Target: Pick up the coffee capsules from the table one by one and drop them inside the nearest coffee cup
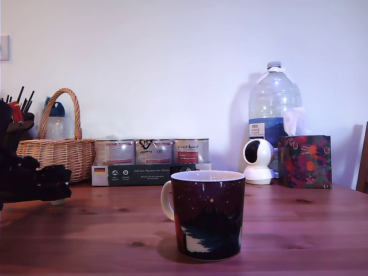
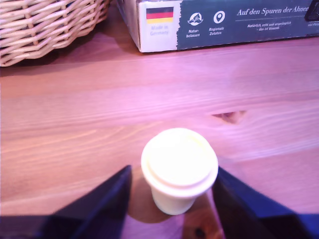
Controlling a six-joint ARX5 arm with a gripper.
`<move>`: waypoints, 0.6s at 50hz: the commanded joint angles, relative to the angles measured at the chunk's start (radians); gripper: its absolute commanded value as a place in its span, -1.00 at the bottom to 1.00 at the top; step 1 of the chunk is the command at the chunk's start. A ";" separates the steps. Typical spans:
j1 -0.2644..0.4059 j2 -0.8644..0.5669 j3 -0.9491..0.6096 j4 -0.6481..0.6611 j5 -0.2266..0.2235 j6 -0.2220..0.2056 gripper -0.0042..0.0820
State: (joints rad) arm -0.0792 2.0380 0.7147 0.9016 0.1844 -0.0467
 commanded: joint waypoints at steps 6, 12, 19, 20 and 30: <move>-0.004 0.025 0.008 0.011 0.002 0.002 -0.45; -0.004 0.025 0.008 0.011 0.002 0.003 -0.45; -0.004 0.024 0.008 0.014 0.011 0.005 -0.45; -0.003 0.023 0.008 0.015 0.014 0.005 -0.45; -0.002 -0.023 0.008 -0.005 0.069 0.005 -0.45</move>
State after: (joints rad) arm -0.0788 2.0369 0.7147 0.8967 0.2382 -0.0460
